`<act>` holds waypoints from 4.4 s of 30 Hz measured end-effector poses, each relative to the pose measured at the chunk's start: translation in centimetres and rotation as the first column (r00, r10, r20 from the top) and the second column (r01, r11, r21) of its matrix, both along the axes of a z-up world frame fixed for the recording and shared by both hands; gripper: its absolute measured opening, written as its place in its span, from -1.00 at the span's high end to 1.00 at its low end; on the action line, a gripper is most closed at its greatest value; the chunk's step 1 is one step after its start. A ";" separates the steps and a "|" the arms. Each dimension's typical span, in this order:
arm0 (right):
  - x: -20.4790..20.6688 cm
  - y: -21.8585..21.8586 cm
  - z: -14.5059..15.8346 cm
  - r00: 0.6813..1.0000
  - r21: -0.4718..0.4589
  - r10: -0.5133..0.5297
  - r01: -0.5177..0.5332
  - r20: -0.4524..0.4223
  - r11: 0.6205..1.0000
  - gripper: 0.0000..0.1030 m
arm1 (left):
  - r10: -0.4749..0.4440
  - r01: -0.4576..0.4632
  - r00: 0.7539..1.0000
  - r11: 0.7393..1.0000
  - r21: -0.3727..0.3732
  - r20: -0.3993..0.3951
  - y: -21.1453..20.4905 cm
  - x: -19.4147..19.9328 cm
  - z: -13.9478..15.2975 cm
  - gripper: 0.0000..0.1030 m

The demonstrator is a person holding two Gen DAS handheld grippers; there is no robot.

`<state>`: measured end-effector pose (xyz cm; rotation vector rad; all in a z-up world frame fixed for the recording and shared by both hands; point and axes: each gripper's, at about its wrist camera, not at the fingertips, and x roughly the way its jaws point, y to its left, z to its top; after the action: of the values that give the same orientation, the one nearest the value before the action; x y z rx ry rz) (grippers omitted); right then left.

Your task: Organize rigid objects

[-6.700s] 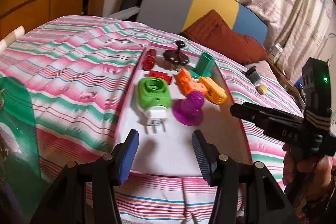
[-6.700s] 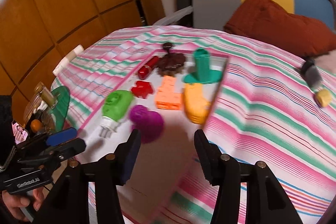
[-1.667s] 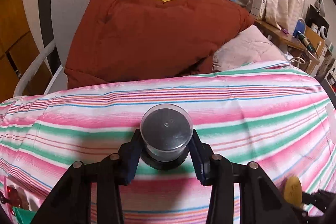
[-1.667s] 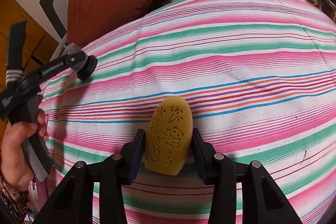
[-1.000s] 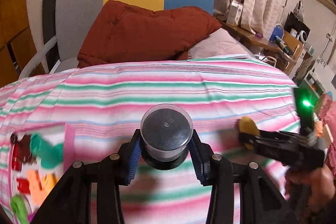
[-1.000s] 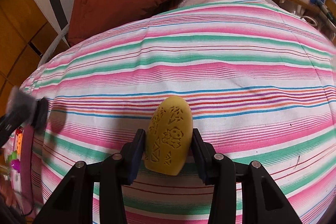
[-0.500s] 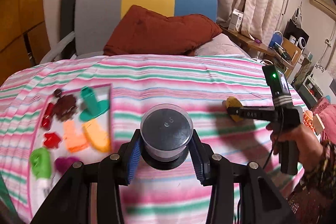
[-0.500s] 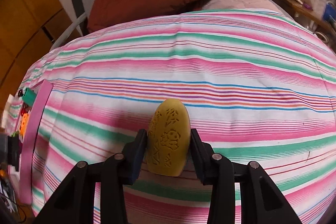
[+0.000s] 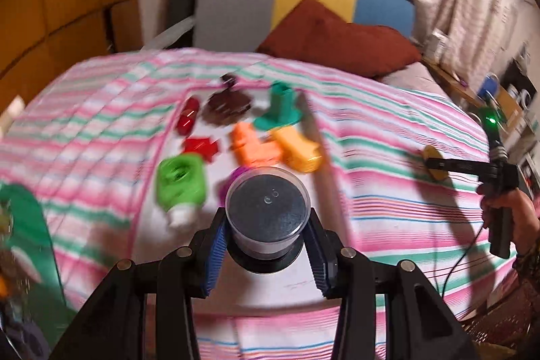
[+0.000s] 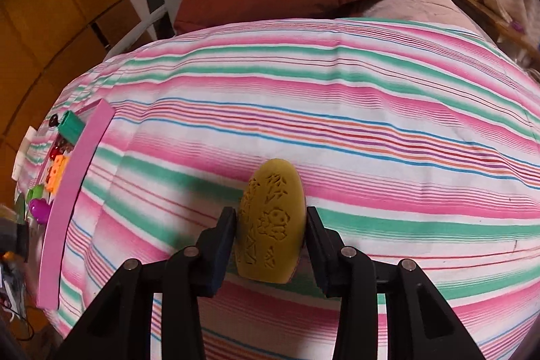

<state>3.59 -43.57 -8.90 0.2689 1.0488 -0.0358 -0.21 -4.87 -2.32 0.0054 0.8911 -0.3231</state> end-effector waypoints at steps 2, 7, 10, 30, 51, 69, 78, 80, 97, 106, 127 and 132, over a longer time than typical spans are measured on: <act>-0.1 0.6 0.1 1.000 -0.001 0.012 -0.012 0.001 1.000 0.20 | 0.013 -0.013 1.000 1.000 0.002 -0.012 0.9 -0.1 -0.5 0.15; -0.3 1.6 0.1 0.999 0.015 0.032 -0.032 0.004 0.999 0.20 | 0.028 -0.028 1.000 0.999 0.043 -0.008 2.1 -0.6 -1.2 0.15; -0.3 2.2 0.1 0.999 0.019 0.042 -0.042 0.007 0.999 0.20 | 0.041 -0.041 0.999 0.998 0.057 -0.013 2.7 -0.7 -1.8 0.15; -0.5 5.0 0.9 0.995 -0.028 0.080 -0.079 0.064 0.997 -0.15 | 0.019 -0.019 0.999 1.000 -0.004 -0.045 4.3 -1.0 -3.5 0.03; -1.1 7.3 1.7 0.978 0.139 0.181 -0.195 0.107 0.971 0.15 | 0.074 -0.076 0.997 0.995 -0.071 -0.030 6.6 -2.1 -2.5 0.03; -4.1 25.3 5.7 0.875 0.167 0.453 -0.478 0.170 0.862 0.15 | 0.138 -0.138 0.990 0.990 -0.019 0.032 7.4 -3.7 -0.6 0.03; -2.4 29.2 3.7 0.897 0.064 0.430 -0.437 0.101 0.897 0.15 | 0.203 -0.203 0.977 0.979 0.000 0.068 8.8 -4.2 0.3 0.03; -2.1 29.3 3.4 0.907 0.049 0.413 -0.418 0.086 0.907 0.15 | 0.226 -0.228 0.970 0.974 0.012 0.086 9.2 -4.3 0.7 0.03; -4.5 29.1 5.0 0.933 -0.078 0.348 -0.341 0.093 0.937 -0.11 | 0.293 -0.327 0.936 0.928 0.178 0.195 8.5 -4.9 2.7 0.00; -5.0 29.9 6.7 0.939 -0.146 0.327 -0.310 0.106 0.939 -0.58 | 0.319 -0.340 0.939 0.918 0.205 0.130 8.4 -4.2 3.0 0.00; -2.7 29.0 10.8 0.988 -0.203 0.106 -0.083 0.108 0.976 -0.99 | 0.310 -0.315 0.949 0.932 0.180 0.054 8.0 -1.8 4.7 0.00; -1.9 28.3 11.3 0.996 -0.189 0.022 -0.005 0.089 0.982 -0.99 | 0.291 -0.289 0.957 0.941 0.176 0.018 7.6 -0.8 4.7 0.00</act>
<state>1.71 -15.31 2.40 0.0899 0.9492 -0.1094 -0.98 2.73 2.36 0.0363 0.9123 0.0325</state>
